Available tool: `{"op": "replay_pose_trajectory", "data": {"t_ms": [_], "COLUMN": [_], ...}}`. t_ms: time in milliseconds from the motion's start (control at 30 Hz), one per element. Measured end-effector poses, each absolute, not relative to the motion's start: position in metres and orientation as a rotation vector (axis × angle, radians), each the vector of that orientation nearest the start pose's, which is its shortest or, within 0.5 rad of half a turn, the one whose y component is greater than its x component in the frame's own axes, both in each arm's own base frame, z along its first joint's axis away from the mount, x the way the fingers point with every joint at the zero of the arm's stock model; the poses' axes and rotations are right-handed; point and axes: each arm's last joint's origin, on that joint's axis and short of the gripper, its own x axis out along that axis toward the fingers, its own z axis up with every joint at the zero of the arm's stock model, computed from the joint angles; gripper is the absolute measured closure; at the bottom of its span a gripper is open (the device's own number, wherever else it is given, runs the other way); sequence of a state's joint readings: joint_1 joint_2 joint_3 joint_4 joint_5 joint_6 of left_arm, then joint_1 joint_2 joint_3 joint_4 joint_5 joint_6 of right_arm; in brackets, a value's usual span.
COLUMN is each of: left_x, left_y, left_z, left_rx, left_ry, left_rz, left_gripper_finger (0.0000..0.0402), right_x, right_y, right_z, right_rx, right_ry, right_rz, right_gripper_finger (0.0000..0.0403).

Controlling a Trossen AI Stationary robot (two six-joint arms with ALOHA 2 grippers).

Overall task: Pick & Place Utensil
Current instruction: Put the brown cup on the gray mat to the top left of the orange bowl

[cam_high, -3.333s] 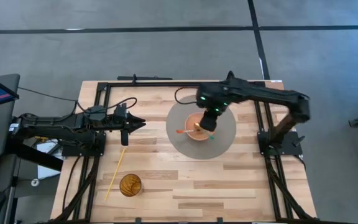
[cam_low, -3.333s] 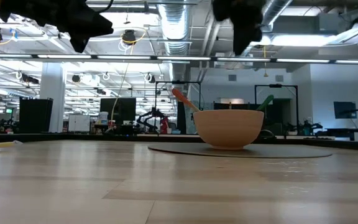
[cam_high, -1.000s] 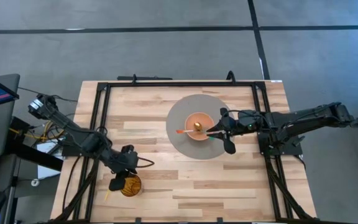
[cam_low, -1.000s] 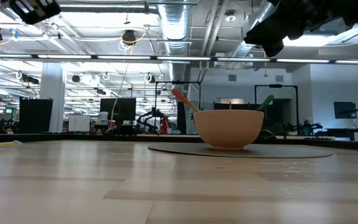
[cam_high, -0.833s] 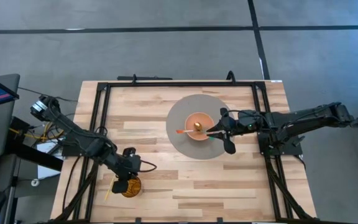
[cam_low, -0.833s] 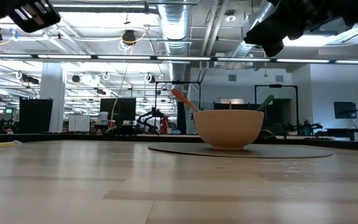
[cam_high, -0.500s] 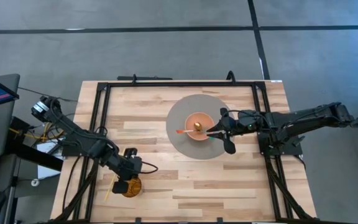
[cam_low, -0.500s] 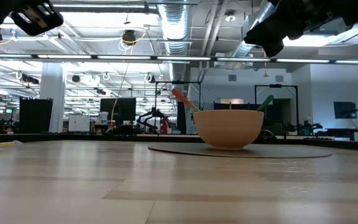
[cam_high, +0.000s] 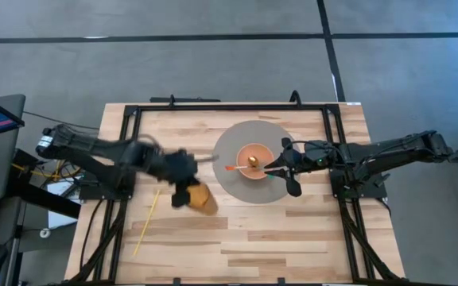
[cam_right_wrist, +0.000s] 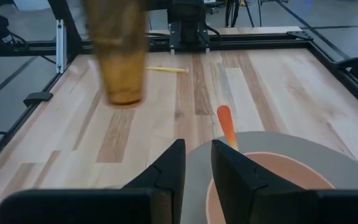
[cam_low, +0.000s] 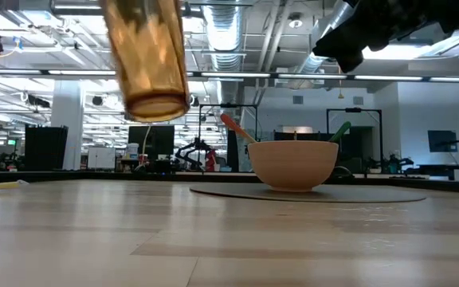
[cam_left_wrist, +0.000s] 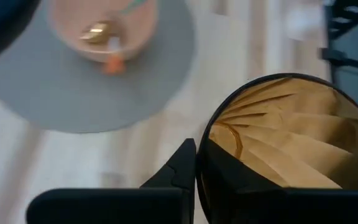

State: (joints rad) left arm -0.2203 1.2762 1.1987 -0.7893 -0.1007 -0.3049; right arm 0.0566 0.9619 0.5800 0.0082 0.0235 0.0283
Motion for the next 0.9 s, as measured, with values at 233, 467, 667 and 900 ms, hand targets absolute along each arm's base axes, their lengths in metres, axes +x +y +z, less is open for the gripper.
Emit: {"op": "replay_pose_trajectory", "data": {"t_ms": [233, 467, 667, 900], "left_x": [0.248, 0.269, 0.302, 0.314], "left_y": [0.025, 0.1, 0.137, 0.147], "left_z": [0.334, 0.319, 0.28, 0.26], "left_rx": [-0.086, -0.035, -0.018, -0.009], "left_ry": [0.902, 0.838, 0.862, 0.892], "left_rz": [0.173, 0.37, 0.345, 0.348], "left_gripper_finger": [0.0383, 0.0385, 0.0384, 0.0382], "right_x": [0.208, 0.208, 0.209, 0.209], "right_y": [0.011, 0.011, 0.011, 0.011], "right_z": [0.249, 0.249, 0.25, 0.249], "right_rx": [0.001, 0.0, 0.0, 0.0], "right_ry": [0.374, 0.373, 0.369, 0.371], "right_rz": [0.03, 0.027, 0.027, 0.027], "right_gripper_finger": [0.0331, 0.0331, 0.0331, 0.0331]}}
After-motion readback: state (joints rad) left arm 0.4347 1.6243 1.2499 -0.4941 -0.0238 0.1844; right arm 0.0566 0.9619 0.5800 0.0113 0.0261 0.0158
